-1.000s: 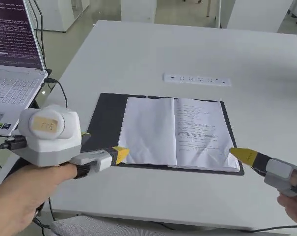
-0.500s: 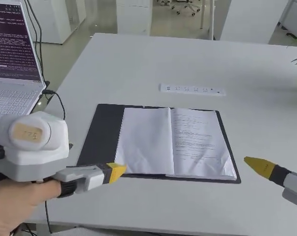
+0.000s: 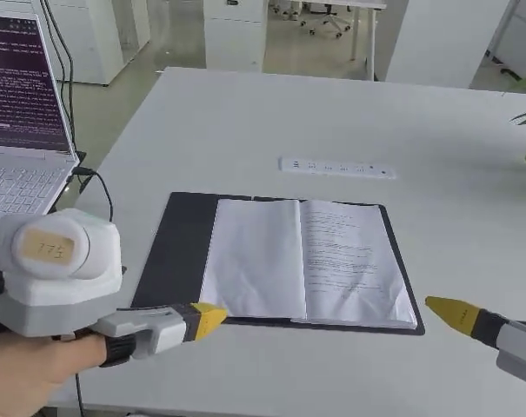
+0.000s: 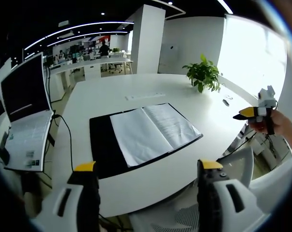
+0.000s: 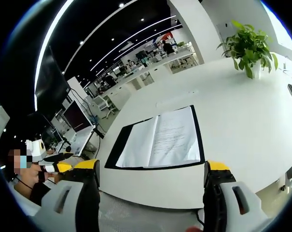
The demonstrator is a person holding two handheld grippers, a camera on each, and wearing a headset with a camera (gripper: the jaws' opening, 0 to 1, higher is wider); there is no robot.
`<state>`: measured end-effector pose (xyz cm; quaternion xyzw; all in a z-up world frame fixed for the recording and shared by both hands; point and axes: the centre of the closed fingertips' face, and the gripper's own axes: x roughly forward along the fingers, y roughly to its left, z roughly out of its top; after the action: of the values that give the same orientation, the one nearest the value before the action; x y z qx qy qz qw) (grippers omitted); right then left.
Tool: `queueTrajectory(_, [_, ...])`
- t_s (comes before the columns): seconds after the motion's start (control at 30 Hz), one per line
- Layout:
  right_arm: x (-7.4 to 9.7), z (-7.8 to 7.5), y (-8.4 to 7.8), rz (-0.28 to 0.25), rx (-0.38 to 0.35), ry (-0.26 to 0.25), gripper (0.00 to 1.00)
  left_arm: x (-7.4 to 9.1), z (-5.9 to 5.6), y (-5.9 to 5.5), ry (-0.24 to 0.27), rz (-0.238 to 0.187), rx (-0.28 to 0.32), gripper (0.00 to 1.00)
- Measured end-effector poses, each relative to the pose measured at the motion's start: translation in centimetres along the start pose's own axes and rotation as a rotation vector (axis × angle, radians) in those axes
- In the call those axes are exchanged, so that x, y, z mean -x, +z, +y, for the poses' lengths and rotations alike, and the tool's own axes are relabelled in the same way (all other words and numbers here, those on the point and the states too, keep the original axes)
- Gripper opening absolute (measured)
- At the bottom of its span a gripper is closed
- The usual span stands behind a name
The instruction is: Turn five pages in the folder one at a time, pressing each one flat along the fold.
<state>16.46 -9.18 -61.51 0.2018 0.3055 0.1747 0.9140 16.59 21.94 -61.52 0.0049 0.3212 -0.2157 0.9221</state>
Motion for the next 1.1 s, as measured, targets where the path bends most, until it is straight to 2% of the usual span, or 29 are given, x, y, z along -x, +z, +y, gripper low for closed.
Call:
queueTrajectory(0.3, [-1.0,-0.7,-0.4,0.019,0.003,0.000,0.88,-1.8,-0.6,-0.5,-0.006,0.028,0.000,0.82])
queueTrajectory(0.57, [-1.9,-1.4,-0.9,0.038,0.007,0.003,0.87,-3.8,-1.8,-0.7,-0.022,0.044,-0.010,0.82])
queueTrajectory(0.73, [-2.4,-1.7,-1.5,0.050,-0.001,0.007,0.87,-5.7,-3.1,-0.9,-0.037,0.060,-0.026,0.82])
queueTrajectory(0.87, [-2.9,-2.1,-1.9,0.052,-0.005,0.013,0.86,-7.7,-4.6,-1.0,-0.067,0.073,-0.062,0.82])
queueTrajectory(0.9, [-3.1,-2.1,-2.1,0.053,-0.006,0.018,0.86,-8.1,-5.2,-0.9,-0.076,0.073,-0.078,0.82])
queueTrajectory(1.1, [-3.7,-2.7,-2.8,0.054,-0.023,0.019,0.85,-11.4,-7.3,-1.0,-0.111,0.080,-0.118,0.81])
